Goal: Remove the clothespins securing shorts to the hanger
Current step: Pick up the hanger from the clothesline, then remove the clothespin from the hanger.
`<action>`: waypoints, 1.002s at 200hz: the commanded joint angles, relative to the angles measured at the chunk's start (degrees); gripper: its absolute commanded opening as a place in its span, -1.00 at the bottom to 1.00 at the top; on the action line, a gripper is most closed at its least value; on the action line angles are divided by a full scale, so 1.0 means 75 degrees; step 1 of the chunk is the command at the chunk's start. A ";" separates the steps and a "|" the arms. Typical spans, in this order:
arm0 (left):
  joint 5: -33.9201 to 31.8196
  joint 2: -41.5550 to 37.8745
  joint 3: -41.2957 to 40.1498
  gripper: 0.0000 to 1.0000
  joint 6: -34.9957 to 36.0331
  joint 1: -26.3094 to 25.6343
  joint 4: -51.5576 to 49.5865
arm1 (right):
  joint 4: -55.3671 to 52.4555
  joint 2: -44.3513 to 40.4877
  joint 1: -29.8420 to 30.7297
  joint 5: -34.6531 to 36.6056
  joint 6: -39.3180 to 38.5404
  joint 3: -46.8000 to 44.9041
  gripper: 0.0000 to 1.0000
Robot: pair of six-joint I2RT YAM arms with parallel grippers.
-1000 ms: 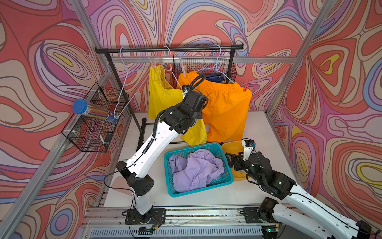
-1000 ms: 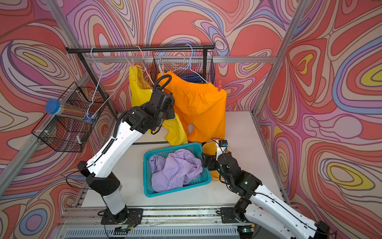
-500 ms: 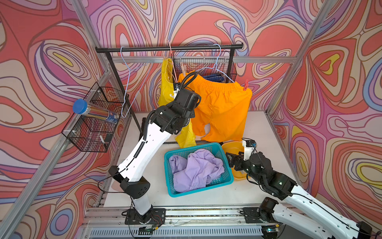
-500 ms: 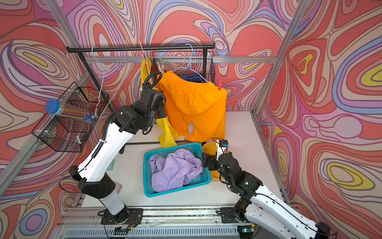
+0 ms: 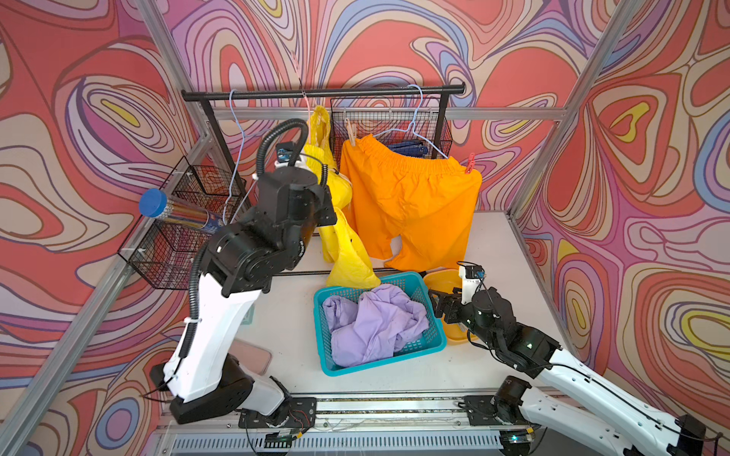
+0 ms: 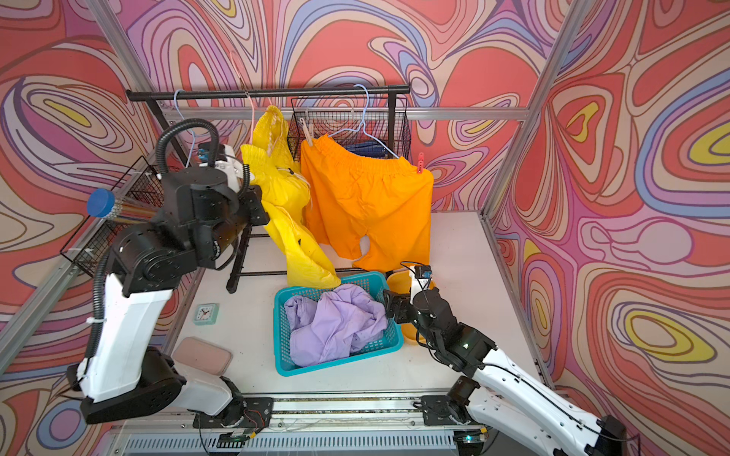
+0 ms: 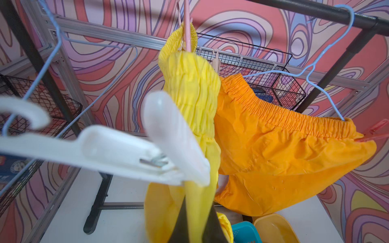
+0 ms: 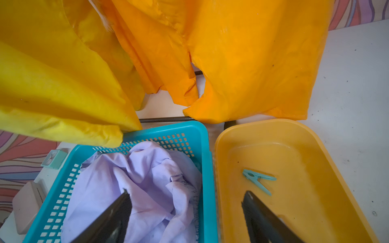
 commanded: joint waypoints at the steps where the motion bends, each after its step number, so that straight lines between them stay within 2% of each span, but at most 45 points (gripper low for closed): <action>1: 0.0028 -0.0861 -0.0766 -1.00 0.0135 -0.0031 0.0453 | 0.0153 0.0145 0.0022 -0.0029 -0.0151 0.0247 0.70; 29: 0.0426 -0.1874 -0.1955 -1.00 0.0235 -0.0036 0.0565 | 0.0293 0.0390 0.0017 -0.0117 -0.0117 0.0342 0.70; 79: 0.0916 -0.3157 -0.2931 -1.00 0.0165 -0.0039 0.0229 | 0.0292 0.0887 0.0022 -0.0229 -0.0042 0.0809 0.70; 114: 0.1743 -0.3970 -0.3015 -1.00 0.0321 -0.0037 0.0465 | 0.0262 0.1464 0.0021 -0.0326 0.0029 0.1307 0.70; 151: 0.2919 -0.4260 -0.2369 -1.00 0.0501 -0.0038 -0.0246 | 0.0342 0.1952 0.0016 -0.0377 0.0233 0.1620 0.70; 170: 0.3792 -0.4294 -0.2143 -1.00 0.0573 -0.0040 -0.0541 | 0.0296 0.2153 0.0021 -0.0401 0.0354 0.1760 0.70; 200: 0.4407 -0.4635 -0.2521 -1.00 0.0702 -0.0044 -0.0504 | 0.0208 0.2118 0.0021 -0.0457 0.0456 0.1935 0.69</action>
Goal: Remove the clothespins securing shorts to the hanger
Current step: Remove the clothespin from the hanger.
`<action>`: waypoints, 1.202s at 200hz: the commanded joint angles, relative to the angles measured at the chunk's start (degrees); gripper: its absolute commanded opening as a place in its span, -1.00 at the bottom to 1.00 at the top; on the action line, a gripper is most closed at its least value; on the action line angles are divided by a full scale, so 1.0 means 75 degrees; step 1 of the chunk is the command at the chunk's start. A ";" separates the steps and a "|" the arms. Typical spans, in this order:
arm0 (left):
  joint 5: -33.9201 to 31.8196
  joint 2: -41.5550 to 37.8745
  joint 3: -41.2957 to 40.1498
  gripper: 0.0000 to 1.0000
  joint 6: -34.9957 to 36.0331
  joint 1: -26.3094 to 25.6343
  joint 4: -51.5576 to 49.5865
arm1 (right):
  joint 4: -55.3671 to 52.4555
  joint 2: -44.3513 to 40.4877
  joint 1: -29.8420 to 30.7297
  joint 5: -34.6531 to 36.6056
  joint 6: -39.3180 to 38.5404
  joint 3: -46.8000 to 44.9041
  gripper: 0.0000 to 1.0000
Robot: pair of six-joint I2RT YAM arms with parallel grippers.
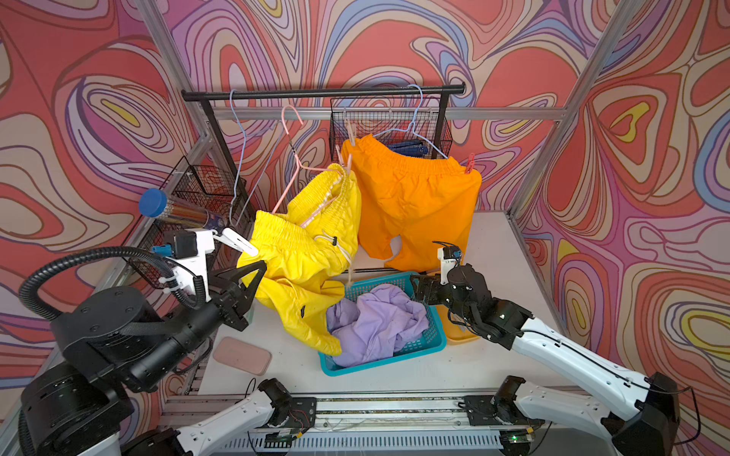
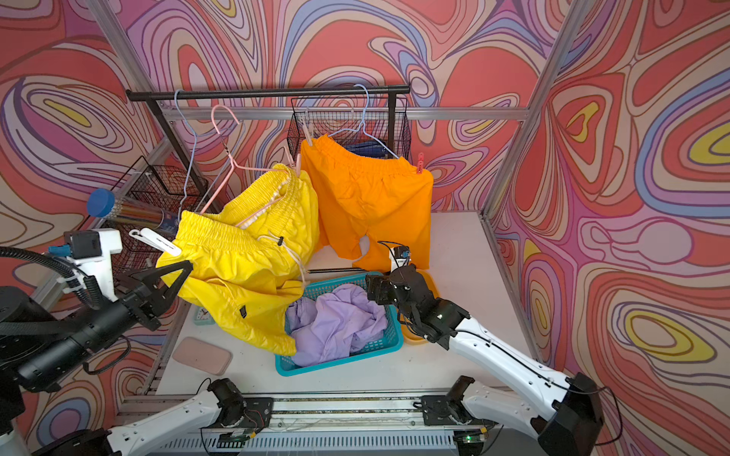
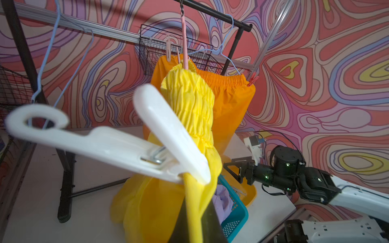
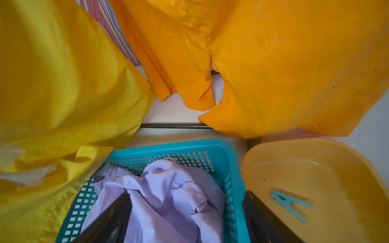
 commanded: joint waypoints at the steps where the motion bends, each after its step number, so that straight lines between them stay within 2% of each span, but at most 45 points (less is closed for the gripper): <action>1: 0.0932 -0.0229 -0.0201 -1.00 0.0262 -0.0046 0.0242 | -0.0057 -0.0098 0.0022 -0.0056 0.0171 0.0300 0.69; 33: 0.1138 -0.0461 -0.1025 -1.00 0.0492 -0.0039 0.0336 | -0.0364 -0.0537 0.0015 0.0001 0.0190 0.0482 0.67; 63: 0.1702 -0.0440 -0.1990 -1.00 0.0649 -0.0037 0.0647 | -0.0661 -0.0963 0.0012 0.0069 0.0104 0.0707 0.66; 90: 0.1954 -0.0514 -0.3081 -1.00 0.0480 -0.0039 0.1377 | -0.0924 -0.1099 0.0019 0.0158 -0.0062 0.1039 0.62; 113: 0.2618 -0.0506 -0.3992 -1.00 0.0314 -0.0036 0.2117 | -0.0994 -0.1046 0.0022 0.0150 -0.0231 0.1317 0.61; 189: 0.3717 -0.0580 -0.6565 -1.00 -0.0141 -0.0036 0.4245 | -0.0522 0.0093 0.0022 -0.0751 -0.0801 0.2040 0.60; 240: 0.3968 -0.0650 -0.7541 -1.00 -0.0065 -0.0045 0.4995 | -0.0196 0.1075 0.0022 -0.0870 -0.1047 0.2368 0.52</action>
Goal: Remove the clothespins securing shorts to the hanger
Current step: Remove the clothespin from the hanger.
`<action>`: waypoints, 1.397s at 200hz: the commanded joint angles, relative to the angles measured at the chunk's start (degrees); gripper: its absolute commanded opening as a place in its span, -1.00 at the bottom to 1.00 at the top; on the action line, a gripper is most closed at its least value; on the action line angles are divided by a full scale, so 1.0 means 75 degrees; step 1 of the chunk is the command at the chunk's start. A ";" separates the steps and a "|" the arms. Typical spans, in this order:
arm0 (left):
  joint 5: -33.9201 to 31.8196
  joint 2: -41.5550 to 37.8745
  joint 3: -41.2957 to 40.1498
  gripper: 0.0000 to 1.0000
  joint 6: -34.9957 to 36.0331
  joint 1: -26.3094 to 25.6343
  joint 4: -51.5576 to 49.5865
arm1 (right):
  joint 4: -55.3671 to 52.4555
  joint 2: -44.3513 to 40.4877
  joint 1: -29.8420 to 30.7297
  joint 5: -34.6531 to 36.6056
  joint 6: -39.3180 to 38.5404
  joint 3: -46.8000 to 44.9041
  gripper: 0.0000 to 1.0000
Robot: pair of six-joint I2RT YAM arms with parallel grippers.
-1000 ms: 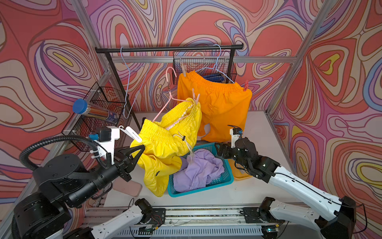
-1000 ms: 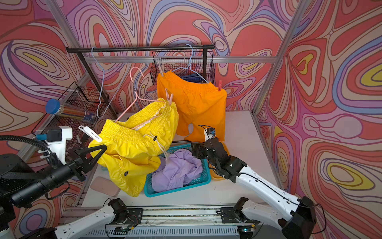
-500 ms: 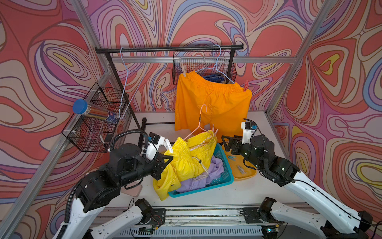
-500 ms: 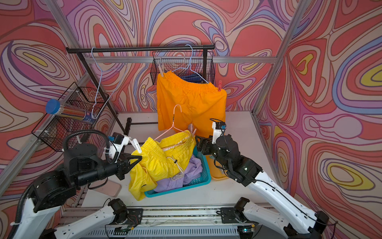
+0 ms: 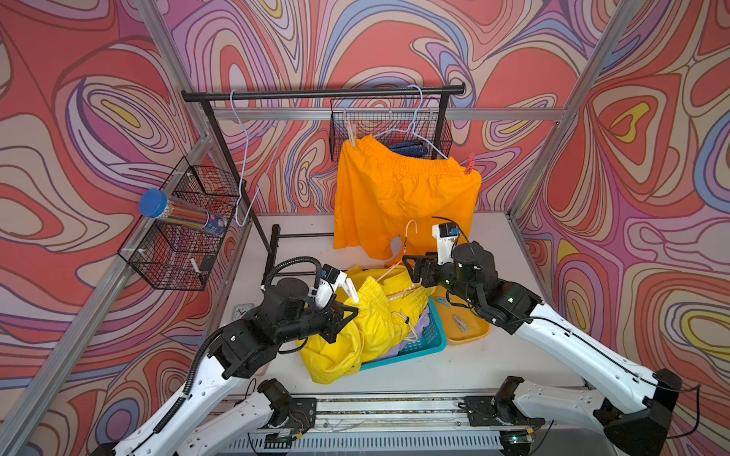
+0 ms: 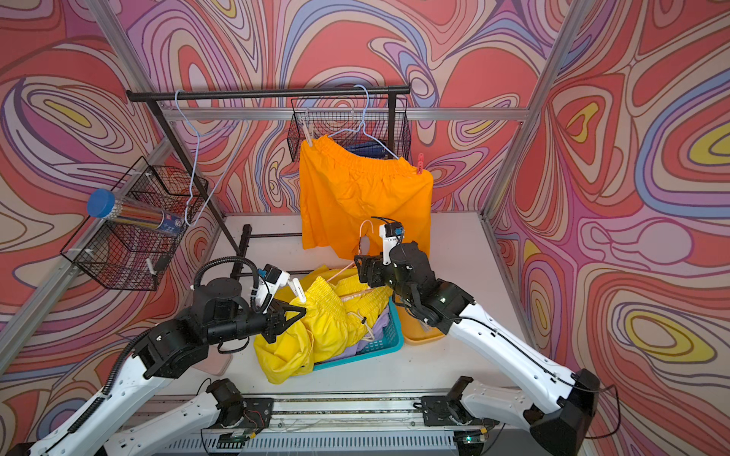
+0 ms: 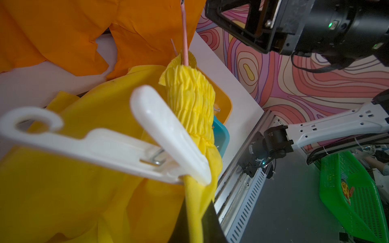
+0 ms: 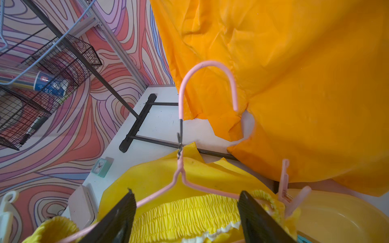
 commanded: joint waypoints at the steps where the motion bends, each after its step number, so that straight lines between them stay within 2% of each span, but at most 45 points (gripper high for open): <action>1: 0.0443 -0.0102 -0.0324 -1.00 -0.0028 -0.0041 0.0976 | 0.0256 0.0300 0.0017 -0.0092 -0.0279 0.0309 0.52; 32: 0.0591 -0.0167 -0.0690 -1.00 -0.0023 -0.0031 0.1166 | 0.0554 0.0607 0.0011 0.0182 -0.0554 0.0270 0.42; 85: 0.1203 -0.0226 -0.1356 -1.00 -0.0295 -0.0036 0.1926 | 0.1245 0.0897 -0.0152 0.0264 -0.0895 0.0006 -0.17; 131: 0.1128 -0.0359 -0.1797 -1.00 -0.0376 -0.0036 0.2166 | 0.1413 0.0922 -0.0569 -0.0004 -0.0782 -0.0219 -0.17; 171: 0.1116 -0.0618 -0.2140 -1.00 -0.0535 -0.0030 0.2467 | 0.1529 0.0973 -0.1124 -0.1009 -0.0512 -0.0387 -0.17; 192: 0.1102 -0.0694 -0.2239 -1.00 -0.0609 -0.0037 0.2472 | 0.1819 0.0983 -0.1179 -0.1612 -0.0509 -0.0553 -0.24; 222: 0.1129 -0.0798 -0.2465 -1.00 -0.0703 -0.0031 0.2548 | 0.1933 0.1146 -0.1192 -0.2237 -0.0589 -0.0490 -0.50; 263: 0.1199 -0.0645 -0.2499 -1.00 -0.0806 -0.0036 0.2855 | 0.2319 0.1241 -0.1199 -0.2265 -0.0618 -0.0678 -1.00; 275: 0.1232 -0.0479 -0.2336 -1.00 -0.0846 -0.0040 0.2745 | 0.2491 0.1207 -0.1208 -0.2155 -0.0581 -0.0816 -1.00; 279: 0.1251 -0.0422 -0.2289 -0.91 -0.0878 -0.0037 0.2738 | 0.2547 0.1199 -0.1208 -0.2134 -0.0579 -0.0855 -1.00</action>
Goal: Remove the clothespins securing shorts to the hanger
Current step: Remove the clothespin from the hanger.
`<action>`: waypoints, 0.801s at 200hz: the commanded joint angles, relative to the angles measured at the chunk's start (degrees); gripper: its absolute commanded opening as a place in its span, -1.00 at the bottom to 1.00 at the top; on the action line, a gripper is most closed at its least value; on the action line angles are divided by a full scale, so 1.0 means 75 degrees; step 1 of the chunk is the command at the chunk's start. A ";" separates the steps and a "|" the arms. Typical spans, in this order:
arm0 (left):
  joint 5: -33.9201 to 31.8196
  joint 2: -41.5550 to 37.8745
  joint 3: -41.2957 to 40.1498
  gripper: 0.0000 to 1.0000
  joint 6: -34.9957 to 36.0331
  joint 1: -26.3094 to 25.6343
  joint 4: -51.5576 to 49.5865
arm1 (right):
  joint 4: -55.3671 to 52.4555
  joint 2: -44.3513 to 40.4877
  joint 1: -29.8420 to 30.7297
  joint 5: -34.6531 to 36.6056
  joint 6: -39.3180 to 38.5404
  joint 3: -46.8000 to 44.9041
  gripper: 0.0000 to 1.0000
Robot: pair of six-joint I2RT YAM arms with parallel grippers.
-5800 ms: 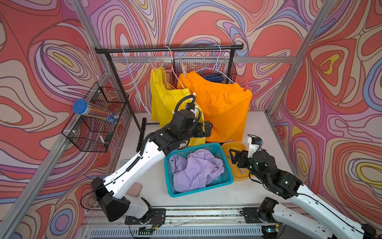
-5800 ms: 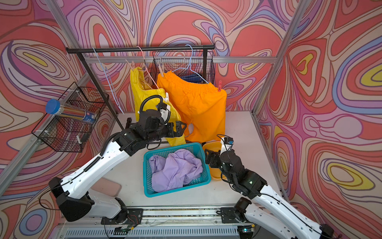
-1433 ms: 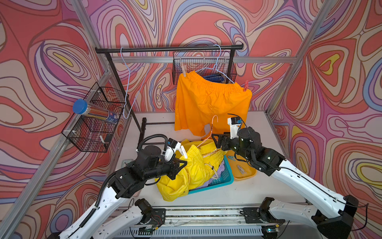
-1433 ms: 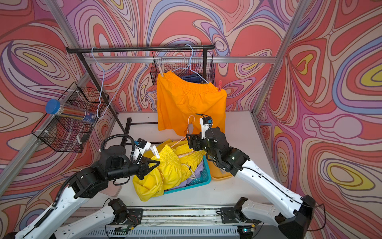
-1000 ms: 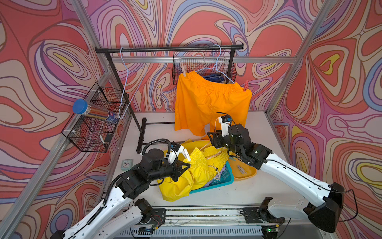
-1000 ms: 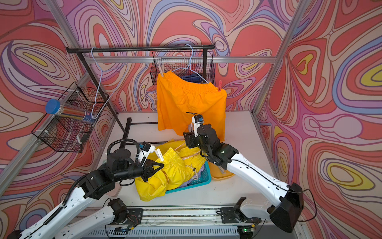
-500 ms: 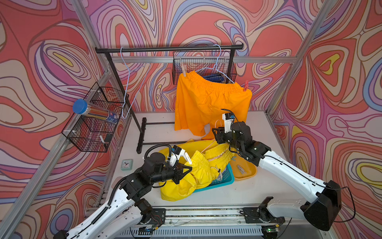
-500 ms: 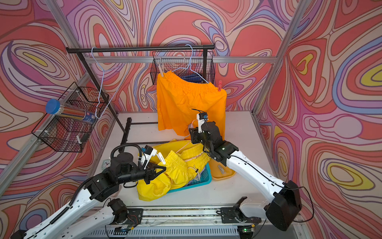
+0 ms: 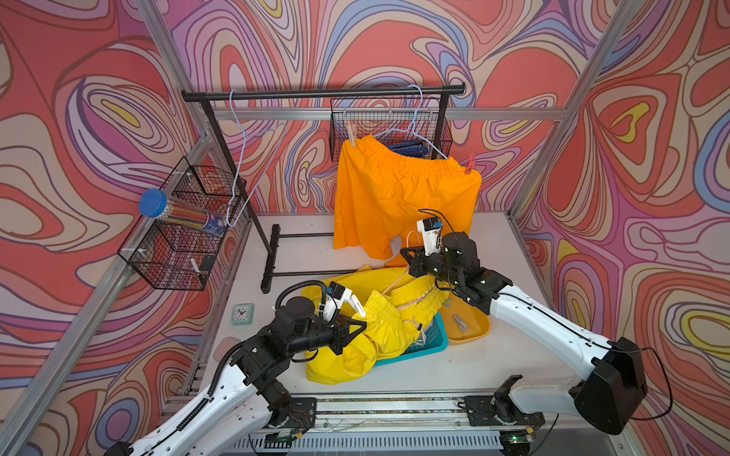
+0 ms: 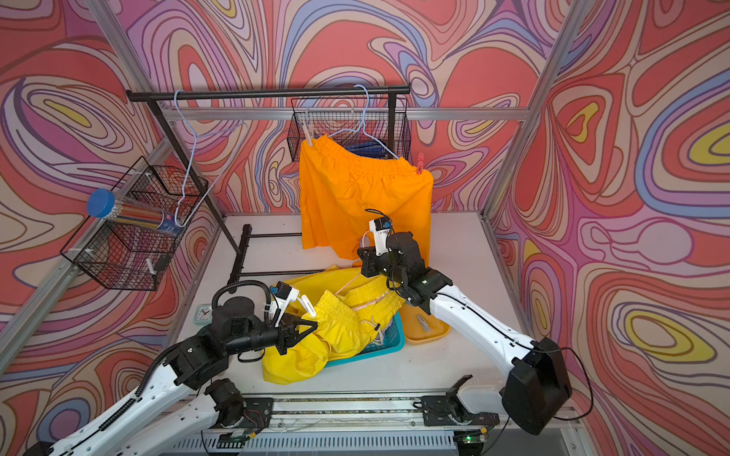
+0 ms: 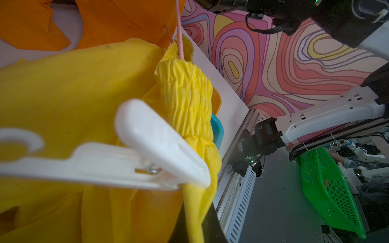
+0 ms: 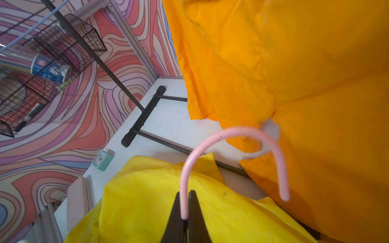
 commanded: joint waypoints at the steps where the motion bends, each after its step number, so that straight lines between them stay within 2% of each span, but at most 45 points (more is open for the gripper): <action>1: 0.0406 0.0247 0.0252 -0.88 -0.0136 -0.0037 0.0356 | 0.0493 -0.0023 -0.0025 -0.0046 0.0013 -0.0278 -1.00; 22: 0.0610 0.0607 0.0404 -0.32 -0.0443 -0.0036 0.0424 | 0.0731 -0.0071 -0.0031 -0.0021 0.0007 -0.0504 -1.00; 50: 0.0965 0.1185 0.0427 0.08 -0.1108 -0.0042 0.0924 | 0.1046 -0.0170 -0.0054 0.0022 -0.0021 -0.0844 -1.00; 64: 0.0696 0.1288 0.0483 0.29 -0.1378 -0.0035 0.0866 | 0.1189 -0.0280 -0.0077 0.0014 -0.0028 -0.1030 -1.00; 77: 0.0250 0.1232 0.0604 0.61 -0.1583 -0.0039 0.0567 | 0.1316 -0.0426 -0.0094 -0.0001 -0.0039 -0.1194 -1.00; 101: -0.0328 0.0873 0.0855 0.98 -0.1877 -0.0032 -0.0016 | 0.1612 -0.0739 -0.0129 0.0017 -0.0100 -0.1522 -1.00; 142: -0.1254 0.0181 0.1545 0.99 -0.1910 0.0050 -0.1422 | 0.2032 -0.0954 -0.0192 -0.0143 -0.0054 -0.1874 -1.00; 160: -0.0981 -0.0174 0.1297 1.00 -0.2258 0.0341 -0.1185 | 0.2370 -0.0944 -0.0250 -0.0522 0.0030 -0.2016 -1.00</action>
